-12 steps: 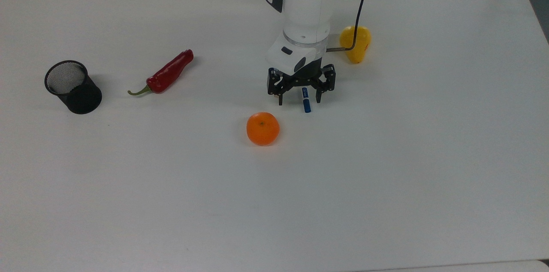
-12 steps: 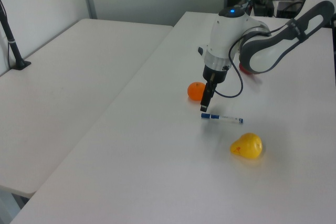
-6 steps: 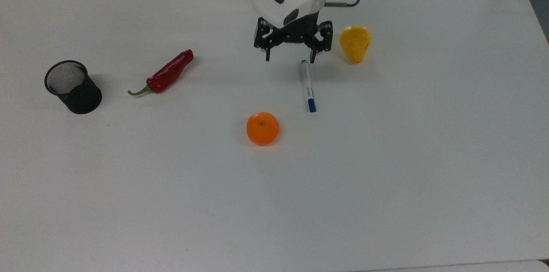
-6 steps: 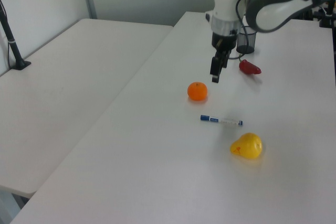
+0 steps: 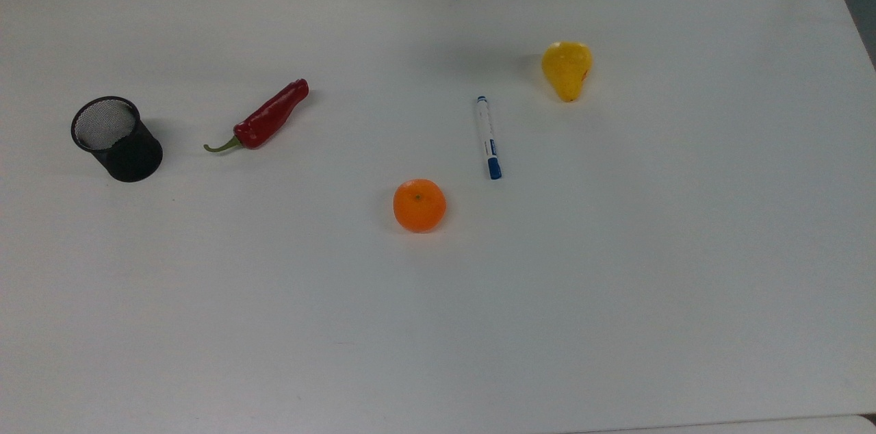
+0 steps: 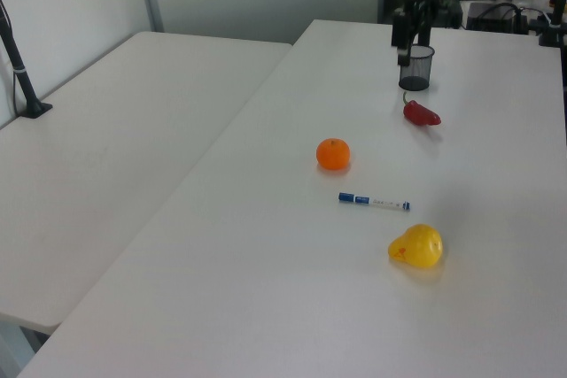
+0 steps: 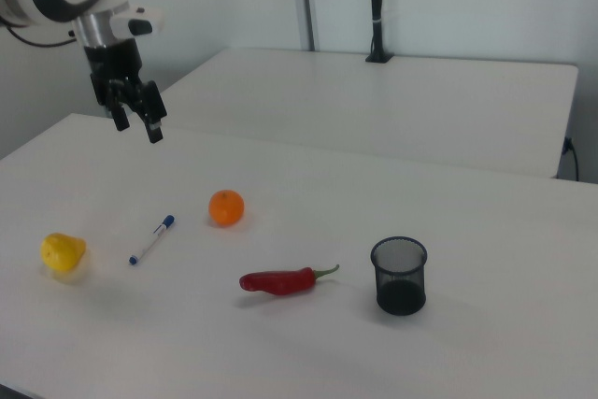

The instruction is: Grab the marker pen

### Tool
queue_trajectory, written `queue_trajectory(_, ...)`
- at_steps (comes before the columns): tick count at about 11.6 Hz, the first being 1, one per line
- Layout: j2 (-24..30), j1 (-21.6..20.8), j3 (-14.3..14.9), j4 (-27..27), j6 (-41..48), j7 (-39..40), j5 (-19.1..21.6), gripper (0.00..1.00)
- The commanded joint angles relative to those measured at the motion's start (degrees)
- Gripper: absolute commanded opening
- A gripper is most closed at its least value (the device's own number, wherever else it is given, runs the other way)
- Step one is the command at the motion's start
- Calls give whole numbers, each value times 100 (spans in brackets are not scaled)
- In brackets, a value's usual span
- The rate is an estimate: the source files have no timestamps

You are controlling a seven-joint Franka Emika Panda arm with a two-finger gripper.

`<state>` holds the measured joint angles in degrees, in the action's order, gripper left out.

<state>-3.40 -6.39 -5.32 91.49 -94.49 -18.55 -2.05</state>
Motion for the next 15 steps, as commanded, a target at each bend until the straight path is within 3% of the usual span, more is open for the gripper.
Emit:
queue_trajectory(1, 435, 67, 302, -96, 624, -17, 134, 100)
queue_trajectory(4, 900, 251, 750, -44, 854, 341, 685, 100)
queue_trajectory(5, 963, 348, 769, -8, 862, 639, 827, 100)
queue_trajectory(11, 771, 279, 1154, 150, -59, 2282, 899, 100)
queue_trajectory(15, 437, 147, 1261, 98, -597, 2496, 829, 100)
